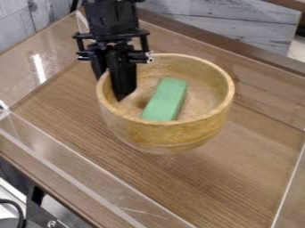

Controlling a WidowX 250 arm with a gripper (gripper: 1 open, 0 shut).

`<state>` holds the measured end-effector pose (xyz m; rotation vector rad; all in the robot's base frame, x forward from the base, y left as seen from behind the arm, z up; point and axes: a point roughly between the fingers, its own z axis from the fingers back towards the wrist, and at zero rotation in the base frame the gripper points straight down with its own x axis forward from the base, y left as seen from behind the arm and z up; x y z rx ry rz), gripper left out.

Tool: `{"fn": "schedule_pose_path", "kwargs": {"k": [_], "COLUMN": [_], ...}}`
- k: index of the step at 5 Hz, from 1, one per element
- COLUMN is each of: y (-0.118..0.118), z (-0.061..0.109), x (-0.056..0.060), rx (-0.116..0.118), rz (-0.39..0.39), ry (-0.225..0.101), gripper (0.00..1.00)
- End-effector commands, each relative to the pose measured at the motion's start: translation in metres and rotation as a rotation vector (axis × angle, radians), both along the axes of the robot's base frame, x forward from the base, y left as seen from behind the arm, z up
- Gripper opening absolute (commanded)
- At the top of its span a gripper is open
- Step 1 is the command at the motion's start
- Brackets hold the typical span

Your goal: Put the green block in the brown bowl

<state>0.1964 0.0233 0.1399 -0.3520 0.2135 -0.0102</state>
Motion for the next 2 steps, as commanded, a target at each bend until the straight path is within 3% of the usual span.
{"fn": "schedule_pose_path", "kwargs": {"k": [1,2], "y": [-0.0014,-0.0046], "z": [0.0121,0.0105], "x": [0.0024,0.0003], "rx": [0.005,0.001], "rz": [-0.021,-0.033], "ry": [-0.07,-0.075], "gripper": [0.0,0.0]}}
